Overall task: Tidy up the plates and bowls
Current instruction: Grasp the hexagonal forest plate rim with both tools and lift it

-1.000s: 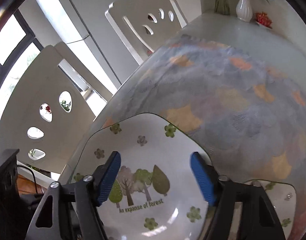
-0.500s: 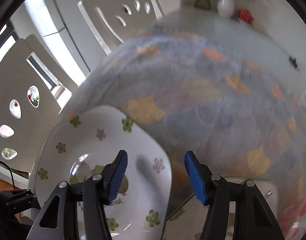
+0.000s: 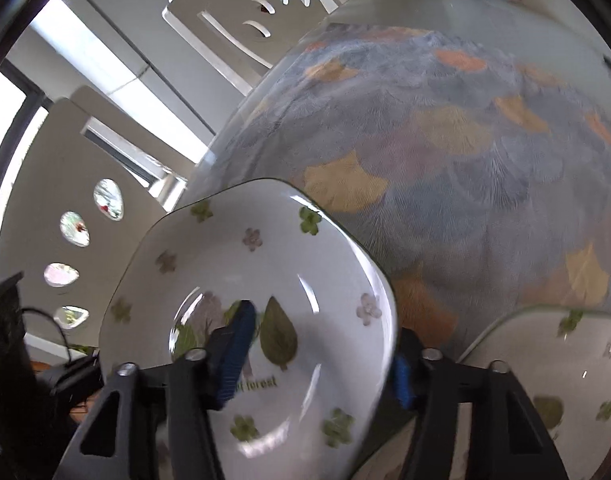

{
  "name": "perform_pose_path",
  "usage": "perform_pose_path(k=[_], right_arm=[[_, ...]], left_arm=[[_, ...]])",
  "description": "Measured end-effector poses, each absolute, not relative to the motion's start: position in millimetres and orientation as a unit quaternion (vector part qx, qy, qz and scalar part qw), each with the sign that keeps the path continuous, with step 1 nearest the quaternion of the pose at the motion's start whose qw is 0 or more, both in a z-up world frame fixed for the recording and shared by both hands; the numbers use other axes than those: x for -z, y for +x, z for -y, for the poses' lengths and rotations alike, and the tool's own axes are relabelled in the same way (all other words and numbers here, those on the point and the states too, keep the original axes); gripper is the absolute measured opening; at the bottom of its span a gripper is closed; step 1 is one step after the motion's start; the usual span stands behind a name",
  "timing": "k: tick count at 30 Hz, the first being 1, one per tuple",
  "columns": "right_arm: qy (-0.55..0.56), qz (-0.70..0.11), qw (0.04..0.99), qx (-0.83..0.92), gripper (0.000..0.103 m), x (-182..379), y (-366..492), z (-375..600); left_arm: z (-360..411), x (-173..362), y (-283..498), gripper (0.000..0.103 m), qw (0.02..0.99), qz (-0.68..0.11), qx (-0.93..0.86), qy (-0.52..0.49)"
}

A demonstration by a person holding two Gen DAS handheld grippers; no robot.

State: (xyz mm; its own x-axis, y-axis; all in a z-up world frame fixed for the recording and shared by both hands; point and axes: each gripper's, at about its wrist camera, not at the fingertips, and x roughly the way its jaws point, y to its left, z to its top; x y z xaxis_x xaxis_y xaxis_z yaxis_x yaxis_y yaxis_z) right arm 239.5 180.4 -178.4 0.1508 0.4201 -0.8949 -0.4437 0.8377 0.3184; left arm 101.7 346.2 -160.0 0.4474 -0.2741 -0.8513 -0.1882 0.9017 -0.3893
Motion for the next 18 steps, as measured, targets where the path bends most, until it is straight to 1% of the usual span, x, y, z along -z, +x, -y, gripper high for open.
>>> perform_pose_path(k=[1,3,11,14,15,18], right_arm=[[-0.002,-0.587,0.756,-0.288,0.049,177,236,-180],[0.009,-0.586,0.755,-0.295,0.046,177,226,-179],[0.026,-0.552,0.774,-0.309,0.046,165,187,-177],[0.015,-0.551,0.775,-0.309,0.046,155,173,-172],[0.012,-0.548,0.775,-0.314,0.045,151,168,-172],[0.004,-0.533,0.786,-0.313,0.045,141,159,-166]], left_arm=[[-349,157,102,0.046,0.826,-0.521,0.020,-0.214],[-350,152,102,0.045,0.833,-0.515,0.015,-0.202],[-351,138,93,0.046,0.843,-0.502,0.013,-0.193],[-343,128,84,0.045,0.849,-0.494,0.022,-0.186],[-340,127,82,0.043,0.850,-0.494,0.023,-0.182],[-328,119,73,0.045,0.858,-0.485,0.019,-0.165]])
